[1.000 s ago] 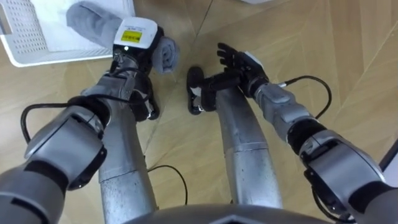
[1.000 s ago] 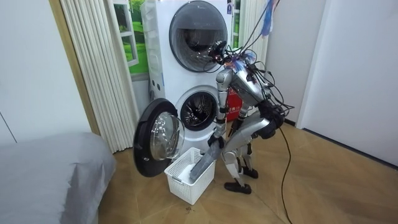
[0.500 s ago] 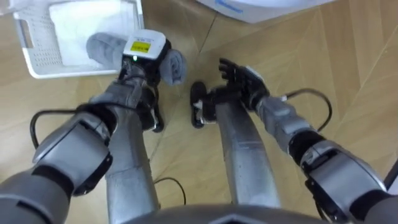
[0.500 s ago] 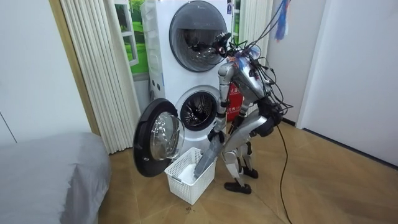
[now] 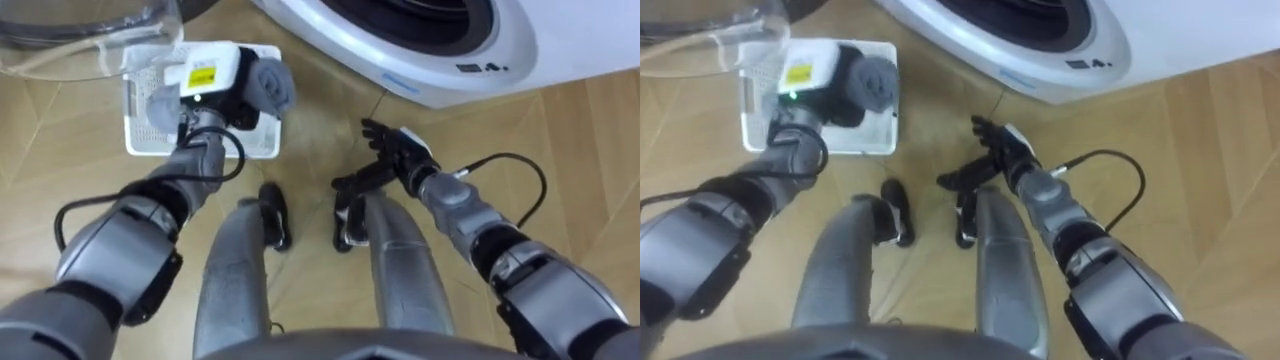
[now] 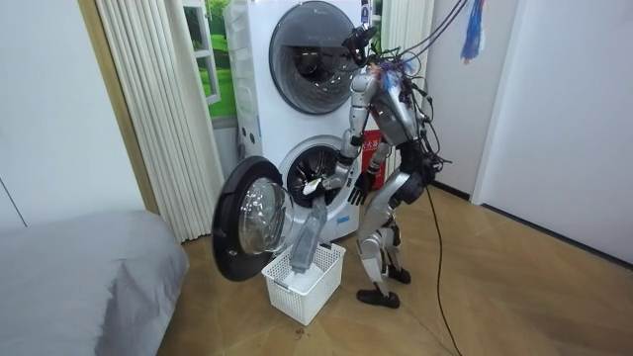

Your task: Put towel into washing machine

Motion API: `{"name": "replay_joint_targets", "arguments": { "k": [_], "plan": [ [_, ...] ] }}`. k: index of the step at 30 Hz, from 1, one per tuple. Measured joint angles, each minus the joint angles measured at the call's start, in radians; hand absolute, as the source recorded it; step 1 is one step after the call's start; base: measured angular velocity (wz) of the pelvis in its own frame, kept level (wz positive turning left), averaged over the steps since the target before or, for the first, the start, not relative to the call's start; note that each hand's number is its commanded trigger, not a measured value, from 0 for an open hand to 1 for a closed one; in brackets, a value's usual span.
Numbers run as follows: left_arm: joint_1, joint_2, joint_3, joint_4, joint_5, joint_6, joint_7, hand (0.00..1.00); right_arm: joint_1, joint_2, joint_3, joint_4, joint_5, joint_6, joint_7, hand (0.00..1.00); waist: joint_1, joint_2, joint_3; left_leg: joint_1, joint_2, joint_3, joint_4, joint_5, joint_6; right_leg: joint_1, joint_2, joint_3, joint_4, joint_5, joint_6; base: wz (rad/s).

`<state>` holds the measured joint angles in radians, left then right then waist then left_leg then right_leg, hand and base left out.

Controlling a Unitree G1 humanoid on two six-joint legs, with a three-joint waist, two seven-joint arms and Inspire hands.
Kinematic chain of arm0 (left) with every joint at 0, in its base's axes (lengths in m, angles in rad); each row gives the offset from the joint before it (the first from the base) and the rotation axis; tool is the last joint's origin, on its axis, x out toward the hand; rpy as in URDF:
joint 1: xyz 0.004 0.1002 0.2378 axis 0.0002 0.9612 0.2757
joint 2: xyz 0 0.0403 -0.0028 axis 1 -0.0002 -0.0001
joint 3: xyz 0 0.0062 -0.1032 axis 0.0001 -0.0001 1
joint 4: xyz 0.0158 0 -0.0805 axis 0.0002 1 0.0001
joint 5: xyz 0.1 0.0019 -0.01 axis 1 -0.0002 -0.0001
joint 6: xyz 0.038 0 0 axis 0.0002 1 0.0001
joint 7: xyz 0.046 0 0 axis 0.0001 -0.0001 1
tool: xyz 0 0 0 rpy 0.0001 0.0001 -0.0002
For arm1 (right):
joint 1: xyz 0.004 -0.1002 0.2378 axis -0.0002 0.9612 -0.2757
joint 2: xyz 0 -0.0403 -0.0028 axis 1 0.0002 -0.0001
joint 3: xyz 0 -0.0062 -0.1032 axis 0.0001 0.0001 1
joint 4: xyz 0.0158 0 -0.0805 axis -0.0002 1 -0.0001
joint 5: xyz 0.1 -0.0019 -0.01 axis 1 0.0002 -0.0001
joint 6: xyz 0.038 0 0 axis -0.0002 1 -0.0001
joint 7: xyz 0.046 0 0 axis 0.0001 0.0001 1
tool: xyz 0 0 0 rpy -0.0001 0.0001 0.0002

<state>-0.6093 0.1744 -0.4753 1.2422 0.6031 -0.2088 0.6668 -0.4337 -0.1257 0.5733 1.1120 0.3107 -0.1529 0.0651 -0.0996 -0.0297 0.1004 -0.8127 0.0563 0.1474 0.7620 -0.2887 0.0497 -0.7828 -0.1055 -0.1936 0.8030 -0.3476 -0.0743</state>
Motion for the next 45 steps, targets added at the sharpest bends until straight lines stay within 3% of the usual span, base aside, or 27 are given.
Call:
{"name": "replay_joint_targets", "arguments": {
  "k": [4, 5, 6, 7, 9, 11, 15, 17, 19, 20, 23, 29, 39, 41, 42, 45],
  "plan": [
    [0.061, -0.014, 0.062, -0.108, -0.125, -0.05, 0.002, 1.0, 0.036, -0.007, -0.007, -0.044, -0.054, 0.002, 0.005, 0.0, 0.011, -0.004, -0.0058, 0.041, -0.002, -0.008, -0.019, 0.004, -0.001, 0.051, 0.003, -0.012, -0.033, 0.004, 0.001, 0.03],
    [0.081, -0.024, 0.071, -0.131, -0.162, -0.06, -0.003, 1.0, 0.052, -0.006, -0.008, -0.049, -0.074, 0.002, 0.007, 0.0, 0.021, -0.005, -0.0145, 0.049, -0.002, -0.009, -0.031, 0.009, 0.0, 0.061, 0.003, -0.016, -0.047, 0.01, 0.003, 0.08],
    [0.091, -0.031, 0.075, -0.144, -0.18, -0.06, -0.008, 1.0, 0.06, -0.005, -0.009, -0.054, -0.081, 0.002, 0.009, 0.0, 0.024, -0.005, -0.0151, 0.056, -0.003, -0.011, -0.039, 0.012, 0.0, 0.07, 0.004, -0.019, -0.058, 0.013, 0.004, 0.11],
    [0.113, -0.038, 0.079, -0.166, -0.221, -0.06, -0.024, 1.0, 0.078, -0.002, -0.008, -0.065, -0.089, 0.004, 0.015, 0.0, 0.026, -0.006, -0.023, 0.063, -0.006, -0.016, -0.048, 0.017, 0.001, 0.083, 0.003, -0.026, -0.071, 0.016, 0.005, 0.13],
    [0.142, -0.043, 0.078, -0.19, -0.286, -0.059, -0.065, 1.0, 0.093, 0.005, -0.007, -0.074, -0.091, 0.01, 0.027, 0.0, 0.03, -0.007, -0.0247, 0.082, -0.01, -0.02, -0.059, 0.019, 0.001, 0.104, 0.002, -0.029, -0.084, 0.019, 0.009, 0.06],
    [0.189, -0.041, 0.075, -0.235, -0.359, -0.059, -0.125, 1.0, 0.119, -0.001, -0.009, -0.107, -0.115, 0.015, 0.037, 0.0, 0.036, -0.008, -0.0308, 0.093, -0.011, -0.02, -0.061, 0.019, 0.001, 0.118, 0.003, -0.027, -0.093, 0.021, 0.013, 0.0],
    [0.227, -0.034, 0.052, -0.286, -0.478, -0.059, -0.241, 1.0, 0.137, -0.008, -0.019, -0.135, -0.138, 0.015, 0.062, 0.0, 0.051, -0.009, -0.0365, 0.093, -0.018, -0.024, -0.068, 0.022, 0.007, 0.119, -0.001, -0.03, -0.096, 0.025, 0.018, 0.03],
    [0.262, -0.02, 0.01, -0.305, -0.634, -0.06, -0.334, 1.0, 0.146, -0.008, -0.017, -0.134, -0.139, 0.015, 0.081, 0.0, 0.059, -0.011, -0.0463, 0.101, -0.018, -0.021, -0.071, 0.022, 0.007, 0.124, -0.001, -0.026, -0.097, 0.026, 0.019, -0.02],
    [0.295, -0.023, -0.008, -0.32, -0.738, -0.059, -0.413, 1.0, 0.16, -0.008, -0.02, -0.134, -0.139, 0.013, 0.082, 0.0, 0.062, -0.009, -0.049, 0.114, -0.016, -0.02, -0.079, 0.022, 0.007, 0.138, 0.002, -0.027, -0.107, 0.028, 0.019, -0.02],
    [0.313, -0.022, -0.02, -0.332, -0.792, -0.059, -0.466, 1.0, 0.173, -0.008, -0.026, -0.134, -0.138, 0.012, 0.086, 0.0, 0.065, -0.008, -0.0547, 0.119, -0.017, -0.02, -0.091, 0.024, 0.01, 0.142, 0.002, -0.028, -0.113, 0.031, 0.02, 0.0],
    [0.342, -0.018, -0.059, -0.364, -0.937, -0.058, -0.592, 1.0, 0.188, -0.007, -0.045, -0.134, -0.142, 0.012, 0.113, 0.0, 0.064, -0.007, -0.0557, 0.133, -0.019, -0.018, -0.1, 0.024, 0.01, 0.153, 0.0, -0.027, -0.114, 0.031, 0.02, 0.0],
    [0.331, -0.009, -0.096, -0.41, -1.14, -0.052, -0.834, 1.0, 0.179, -0.003, -0.051, -0.145, -0.157, 0.007, 0.138, 0.0, 0.054, -0.004, -0.0576, 0.137, -0.018, -0.015, -0.103, 0.026, 0.009, 0.154, 0.002, -0.022, -0.113, 0.031, 0.019, -0.01],
    [0.335, 0.003, -0.094, -0.477, -1.261, -0.023, -1.012, 1.0, 0.186, -0.029, -0.058, -0.145, -0.175, 0.0, 0.169, 0.0, 0.054, 0.01, -0.0661, 0.156, -0.017, -0.008, -0.112, 0.028, 0.006, 0.164, 0.006, -0.01, -0.115, 0.032, 0.019, -0.02],
    [0.336, 0.003, -0.094, -0.491, -1.27, -0.022, -1.035, 1.0, 0.193, -0.029, -0.073, -0.145, -0.195, -0.002, 0.174, 0.0, 0.055, 0.015, -0.0691, 0.166, -0.009, -0.011, -0.121, 0.029, 0.004, 0.182, 0.019, -0.01, -0.14, 0.043, 0.018, -0.04],
    [0.336, 0.003, -0.093, -0.494, -1.27, -0.022, -1.04, 1.0, 0.194, -0.029, -0.076, -0.145, -0.197, -0.003, 0.175, 1.0, 0.056, 0.017, -0.0701, 0.167, -0.006, -0.011, -0.124, 0.031, 0.003, 0.184, 0.023, -0.011, -0.149, 0.048, 0.018, -0.11],
    [0.333, -0.001, -0.077, -0.498, -1.271, -0.019, -1.07, 1.0, 0.199, -0.02, -0.085, -0.145, -0.198, -0.017, 0.175, 1.0, 0.058, 0.018, -0.0705, 0.166, 0.003, -0.013, -0.127, 0.032, 0.002, 0.19, 0.035, -0.012, -0.17, 0.06, 0.016, -0.06]
  ]
}}
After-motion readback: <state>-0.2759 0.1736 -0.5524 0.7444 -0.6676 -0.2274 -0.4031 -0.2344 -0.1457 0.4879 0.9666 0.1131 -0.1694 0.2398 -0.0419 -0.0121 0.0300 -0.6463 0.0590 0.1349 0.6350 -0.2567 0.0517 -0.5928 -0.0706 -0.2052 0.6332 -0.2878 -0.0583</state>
